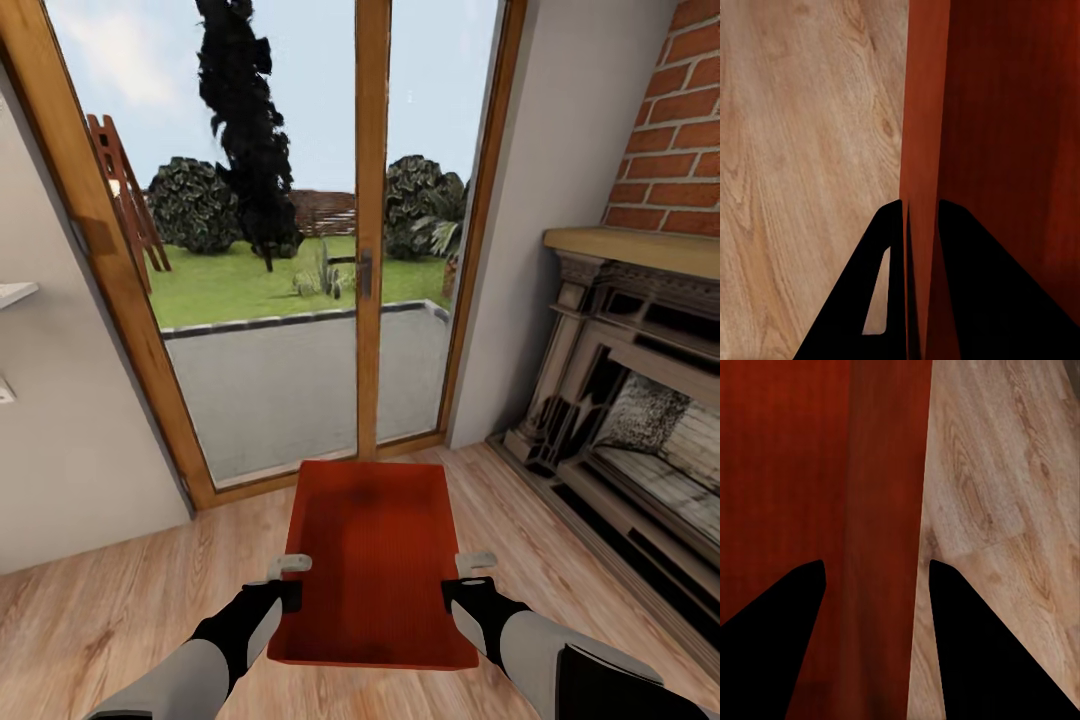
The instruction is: Move the two storage containers from the living room to the garage. In the garage, place one container on the floor and stack the other container on top of it (either order is fine).
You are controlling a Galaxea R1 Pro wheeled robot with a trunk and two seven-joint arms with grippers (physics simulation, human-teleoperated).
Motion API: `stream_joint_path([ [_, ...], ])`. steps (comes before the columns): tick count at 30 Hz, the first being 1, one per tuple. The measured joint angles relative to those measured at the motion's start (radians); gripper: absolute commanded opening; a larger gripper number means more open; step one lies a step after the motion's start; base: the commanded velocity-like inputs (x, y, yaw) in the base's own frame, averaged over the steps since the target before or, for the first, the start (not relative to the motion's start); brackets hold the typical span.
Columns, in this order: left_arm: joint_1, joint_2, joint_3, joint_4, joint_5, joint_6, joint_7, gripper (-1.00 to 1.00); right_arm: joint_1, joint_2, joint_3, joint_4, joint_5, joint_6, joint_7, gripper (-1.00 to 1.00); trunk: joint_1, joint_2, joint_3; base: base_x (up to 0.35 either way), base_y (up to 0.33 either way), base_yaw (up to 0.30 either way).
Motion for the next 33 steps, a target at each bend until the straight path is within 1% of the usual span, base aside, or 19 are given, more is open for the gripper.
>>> stream_joint_path([
  [27,0.000,0.000,0.000,0.000,0.000,0.000,0.000,-1.00,0.000,0.000,-0.001,0.000,0.000,-0.001,0.000,-1.00,0.000,0.000,0.043,0.000,0.000,0.000],
  [33,0.000,0.000,0.000,0.000,0.000,0.000,0.000,-1.00,0.000,0.000,0.000,0.000,0.000,0.000,0.000,-1.00,0.000,0.000,0.046,0.000,0.000,0.002],
])
